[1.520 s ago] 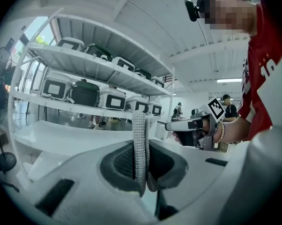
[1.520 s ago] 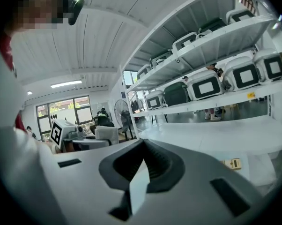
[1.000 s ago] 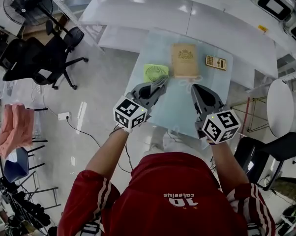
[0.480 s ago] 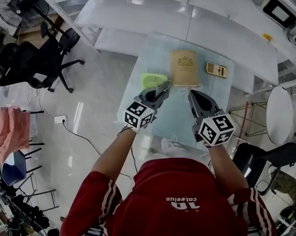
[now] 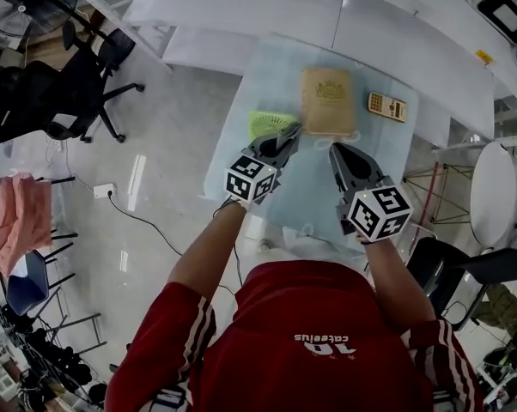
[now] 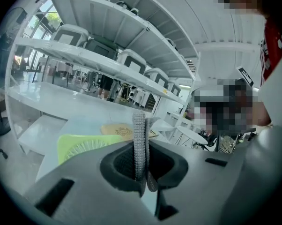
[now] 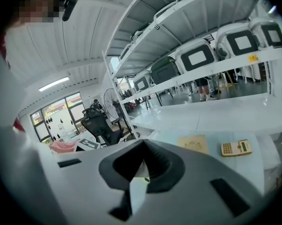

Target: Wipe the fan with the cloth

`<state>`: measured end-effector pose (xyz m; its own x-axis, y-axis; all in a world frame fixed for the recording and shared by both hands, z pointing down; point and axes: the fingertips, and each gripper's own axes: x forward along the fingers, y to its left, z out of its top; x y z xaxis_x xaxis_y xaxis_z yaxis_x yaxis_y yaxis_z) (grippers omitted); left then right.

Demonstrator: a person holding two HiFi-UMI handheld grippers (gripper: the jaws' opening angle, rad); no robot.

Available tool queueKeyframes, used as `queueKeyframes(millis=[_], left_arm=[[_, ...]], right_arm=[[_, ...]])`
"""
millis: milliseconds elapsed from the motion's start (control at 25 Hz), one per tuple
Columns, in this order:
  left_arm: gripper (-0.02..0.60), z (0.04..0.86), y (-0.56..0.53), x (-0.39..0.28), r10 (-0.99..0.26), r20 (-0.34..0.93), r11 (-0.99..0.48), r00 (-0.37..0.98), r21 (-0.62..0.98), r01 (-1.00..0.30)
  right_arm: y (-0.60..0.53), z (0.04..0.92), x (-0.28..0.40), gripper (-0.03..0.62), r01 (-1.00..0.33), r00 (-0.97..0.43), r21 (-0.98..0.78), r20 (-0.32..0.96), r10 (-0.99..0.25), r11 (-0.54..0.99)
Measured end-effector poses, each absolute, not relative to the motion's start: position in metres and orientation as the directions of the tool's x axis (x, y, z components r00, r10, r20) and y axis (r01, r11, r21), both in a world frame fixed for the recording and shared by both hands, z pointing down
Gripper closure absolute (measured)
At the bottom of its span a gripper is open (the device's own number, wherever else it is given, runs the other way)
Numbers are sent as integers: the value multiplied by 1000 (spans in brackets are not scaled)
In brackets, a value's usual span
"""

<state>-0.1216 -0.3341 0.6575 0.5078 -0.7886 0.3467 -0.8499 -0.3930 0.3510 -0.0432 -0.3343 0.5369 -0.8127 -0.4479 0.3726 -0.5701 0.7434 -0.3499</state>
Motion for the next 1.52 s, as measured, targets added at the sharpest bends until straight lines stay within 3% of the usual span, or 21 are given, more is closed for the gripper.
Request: queueKeyframes(millis=[1520], left_arm=[[555, 703, -347, -154, -788, 434, -283, 437, 375, -883]], right_arm=[[-331, 560, -36, 588, -599, -793, -387, 410, -451, 701]])
